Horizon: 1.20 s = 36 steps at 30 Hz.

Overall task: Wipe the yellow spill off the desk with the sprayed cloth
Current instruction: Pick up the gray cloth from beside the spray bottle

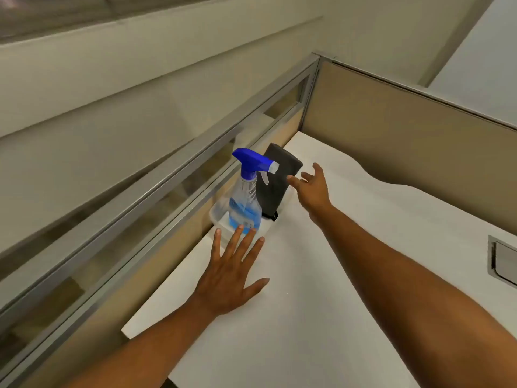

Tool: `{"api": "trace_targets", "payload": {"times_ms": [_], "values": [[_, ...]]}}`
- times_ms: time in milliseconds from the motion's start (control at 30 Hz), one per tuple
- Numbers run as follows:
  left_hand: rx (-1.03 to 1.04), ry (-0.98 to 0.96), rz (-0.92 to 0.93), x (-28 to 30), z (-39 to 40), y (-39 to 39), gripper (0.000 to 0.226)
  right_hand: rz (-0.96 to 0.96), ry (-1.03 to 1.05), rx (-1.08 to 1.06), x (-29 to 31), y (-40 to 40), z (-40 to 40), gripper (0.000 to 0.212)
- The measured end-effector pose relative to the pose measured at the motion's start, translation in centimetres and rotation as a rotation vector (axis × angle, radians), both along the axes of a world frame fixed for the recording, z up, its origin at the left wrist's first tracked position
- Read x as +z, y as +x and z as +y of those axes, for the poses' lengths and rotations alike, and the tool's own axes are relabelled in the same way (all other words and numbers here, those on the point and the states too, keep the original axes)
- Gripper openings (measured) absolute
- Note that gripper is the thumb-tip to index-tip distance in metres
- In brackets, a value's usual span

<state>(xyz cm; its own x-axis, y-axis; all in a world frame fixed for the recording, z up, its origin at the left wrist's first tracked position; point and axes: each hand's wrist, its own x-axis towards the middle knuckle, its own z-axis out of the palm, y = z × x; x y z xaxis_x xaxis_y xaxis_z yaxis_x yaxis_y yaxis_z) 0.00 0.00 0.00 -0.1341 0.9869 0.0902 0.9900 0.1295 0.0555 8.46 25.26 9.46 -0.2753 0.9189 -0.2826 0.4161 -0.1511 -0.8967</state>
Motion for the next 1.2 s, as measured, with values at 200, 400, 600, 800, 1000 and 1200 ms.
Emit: {"api": "trace_targets", "payload": {"times_ms": [200, 400, 600, 800, 1000, 1200], "values": [[-0.037, 0.072, 0.034, -1.4, 0.3, -0.5, 0.085, 0.074, -0.122, -0.017, -0.4, -2.0, 1.3, 0.072], [-0.047, 0.075, 0.058, -1.8, 0.4, -0.8, 0.082, 0.163, 0.012, -0.024, -1.0, -2.2, 0.9, 0.033], [-0.039, 0.043, 0.04, -1.2, 0.3, -0.8, 0.084, 0.346, 0.032, -0.095, 2.5, -0.3, 0.8, 0.029], [-0.004, 0.15, -0.092, 0.4, -0.1, 0.2, 0.081, 0.628, 0.022, -0.217, 8.4, 6.2, -0.6, 0.024], [0.167, 0.205, -1.028, 8.3, 3.0, 5.1, 0.101, 0.646, -0.097, -0.07, 9.2, 14.1, -4.5, 0.031], [0.066, -0.007, -1.558, 13.0, 4.7, 8.7, 0.043, 0.717, -0.24, -0.038, 8.3, 17.5, -8.7, 0.044]]}}
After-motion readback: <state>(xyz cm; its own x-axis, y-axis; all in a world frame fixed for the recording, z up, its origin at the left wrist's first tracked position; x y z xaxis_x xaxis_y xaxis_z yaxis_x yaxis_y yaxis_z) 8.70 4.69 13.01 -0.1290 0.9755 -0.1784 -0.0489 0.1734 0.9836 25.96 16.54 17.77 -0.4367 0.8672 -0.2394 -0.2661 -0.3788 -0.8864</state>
